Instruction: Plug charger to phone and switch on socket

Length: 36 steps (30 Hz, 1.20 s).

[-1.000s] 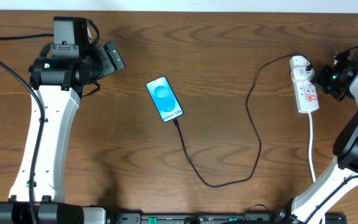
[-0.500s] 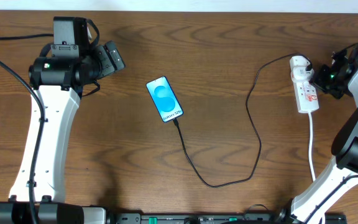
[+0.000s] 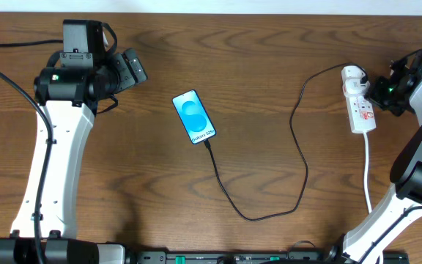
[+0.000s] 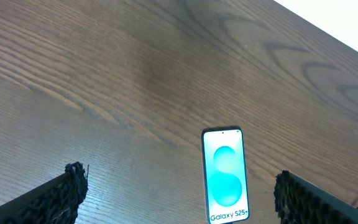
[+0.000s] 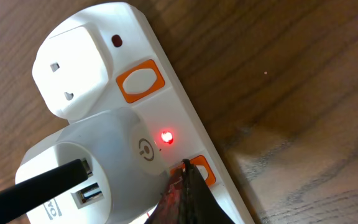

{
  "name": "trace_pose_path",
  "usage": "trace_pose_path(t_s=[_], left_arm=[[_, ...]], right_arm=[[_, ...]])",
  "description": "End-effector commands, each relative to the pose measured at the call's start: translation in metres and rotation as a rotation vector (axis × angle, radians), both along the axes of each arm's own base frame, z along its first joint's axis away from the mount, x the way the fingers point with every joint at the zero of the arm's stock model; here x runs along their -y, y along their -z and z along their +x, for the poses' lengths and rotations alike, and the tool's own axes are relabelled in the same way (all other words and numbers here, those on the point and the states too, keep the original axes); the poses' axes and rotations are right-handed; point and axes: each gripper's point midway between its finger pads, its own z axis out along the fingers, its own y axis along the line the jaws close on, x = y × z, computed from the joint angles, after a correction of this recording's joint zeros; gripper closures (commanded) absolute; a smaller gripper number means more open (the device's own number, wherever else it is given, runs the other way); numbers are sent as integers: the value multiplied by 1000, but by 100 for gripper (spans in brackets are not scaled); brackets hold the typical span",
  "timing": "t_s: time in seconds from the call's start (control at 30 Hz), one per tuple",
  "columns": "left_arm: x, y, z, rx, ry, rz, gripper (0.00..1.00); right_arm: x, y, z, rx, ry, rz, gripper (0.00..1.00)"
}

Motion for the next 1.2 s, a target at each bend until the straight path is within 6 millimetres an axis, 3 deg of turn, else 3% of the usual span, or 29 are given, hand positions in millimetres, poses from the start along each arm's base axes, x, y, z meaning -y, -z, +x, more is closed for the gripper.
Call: trace_pose_path(t_s=[0.0, 0.4, 0.57, 0.63, 0.73, 0.93, 1.03, 1.07, 1.17], left_arm=[[-1, 3, 0, -8, -2, 9, 2], [-1, 3, 0, -8, -2, 9, 2], [-1, 3, 0, -8, -2, 9, 2], [-1, 3, 0, -8, -2, 9, 2], [-1, 3, 0, -8, -2, 9, 2], [-1, 3, 0, -8, -2, 9, 2], [-1, 3, 0, -8, -2, 9, 2], [-1, 3, 0, -8, -2, 9, 2], [-1, 3, 0, -8, -2, 9, 2]], right_arm=[[-106, 30, -12, -46, -237, 293, 99], [-117, 23, -17, -29, -286, 352, 99], [-74, 22, -11, -45, -174, 235, 99], [-50, 13, -8, -39, -112, 176, 99], [-16, -17, -2, 17, -36, 125, 99], [36, -110, -3, 201, 60, 32, 95], [43, -155, -11, 284, 81, -11, 93], [41, -180, -16, 329, 78, -32, 92], [31, -221, -26, 402, 62, -67, 89]])
